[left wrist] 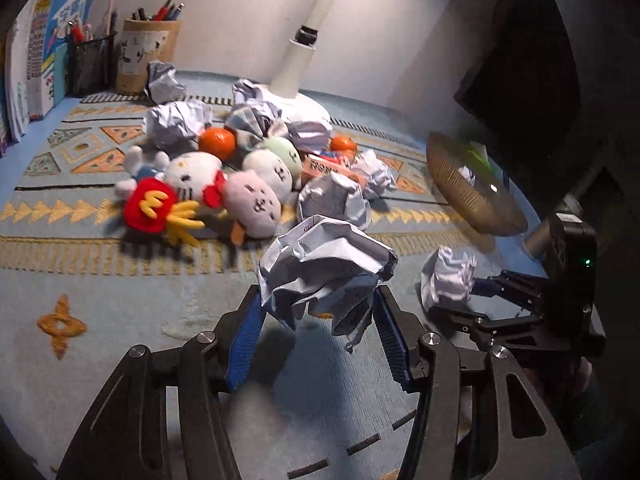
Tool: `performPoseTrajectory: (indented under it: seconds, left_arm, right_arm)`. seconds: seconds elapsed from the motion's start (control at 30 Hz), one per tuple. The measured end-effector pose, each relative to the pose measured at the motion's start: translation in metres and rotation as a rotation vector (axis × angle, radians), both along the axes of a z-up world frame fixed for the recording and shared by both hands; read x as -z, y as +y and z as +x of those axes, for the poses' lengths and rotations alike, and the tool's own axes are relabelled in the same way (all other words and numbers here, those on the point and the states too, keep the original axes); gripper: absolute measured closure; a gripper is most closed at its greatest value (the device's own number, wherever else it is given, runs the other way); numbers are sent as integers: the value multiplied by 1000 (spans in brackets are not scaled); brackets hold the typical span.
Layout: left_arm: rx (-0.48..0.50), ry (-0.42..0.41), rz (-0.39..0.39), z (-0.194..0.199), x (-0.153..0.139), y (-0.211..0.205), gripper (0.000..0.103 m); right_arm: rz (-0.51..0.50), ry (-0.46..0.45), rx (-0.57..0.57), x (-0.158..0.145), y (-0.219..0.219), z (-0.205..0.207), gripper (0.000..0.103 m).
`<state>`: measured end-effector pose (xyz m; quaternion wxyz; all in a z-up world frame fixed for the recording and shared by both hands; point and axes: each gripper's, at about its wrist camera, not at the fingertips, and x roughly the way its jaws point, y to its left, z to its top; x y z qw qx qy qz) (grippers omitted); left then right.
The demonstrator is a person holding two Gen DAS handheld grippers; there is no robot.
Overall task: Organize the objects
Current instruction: 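Carry both paper balls to the glass bowl and release them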
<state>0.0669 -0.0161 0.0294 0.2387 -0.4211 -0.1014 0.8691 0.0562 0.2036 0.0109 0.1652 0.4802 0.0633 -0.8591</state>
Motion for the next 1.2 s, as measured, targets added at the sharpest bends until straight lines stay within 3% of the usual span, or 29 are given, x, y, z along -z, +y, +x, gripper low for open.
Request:
performPoseTrajectory:
  seconds: [0.13, 0.27, 0.37, 0.47, 0.5, 0.6, 0.8, 1.03, 1.13, 1.2]
  left_arm:
    - [38, -15, -20, -2, 7, 16, 51]
    - [51, -27, -22, -1, 11, 22, 51]
    - [63, -23, -35, 1, 10, 27, 51]
    - [68, -13, -43, 4, 6, 31, 51]
    - [71, -11, -41, 5, 5, 31, 51]
    - [77, -8, -50, 3, 2, 37, 51]
    - [125, 52, -45, -7, -34, 69, 51]
    - [217, 196, 0, -38, -114, 153, 51]
    - [254, 221, -12, -59, -127, 204, 51]
    - [285, 179, -9, -76, -122, 237, 51]
  right_arm:
    - [34, 13, 29, 1, 12, 12, 35]
    - [-107, -23, 68, 2, 22, 11, 34]
    - [-204, -33, 124, 2, 22, -3, 19]
    - [-229, -15, 165, 2, 18, -10, 17]
    - [-233, -9, 174, 2, 18, -11, 18]
    - [-262, -6, 163, 0, 20, -12, 46]
    - [-303, 73, 210, -28, 56, -3, 49]
    - [-292, 358, 433, -122, 156, 5, 49]
    - [-265, 370, 563, -135, 194, -9, 49]
    - [-286, 334, 613, -132, 214, -23, 49]
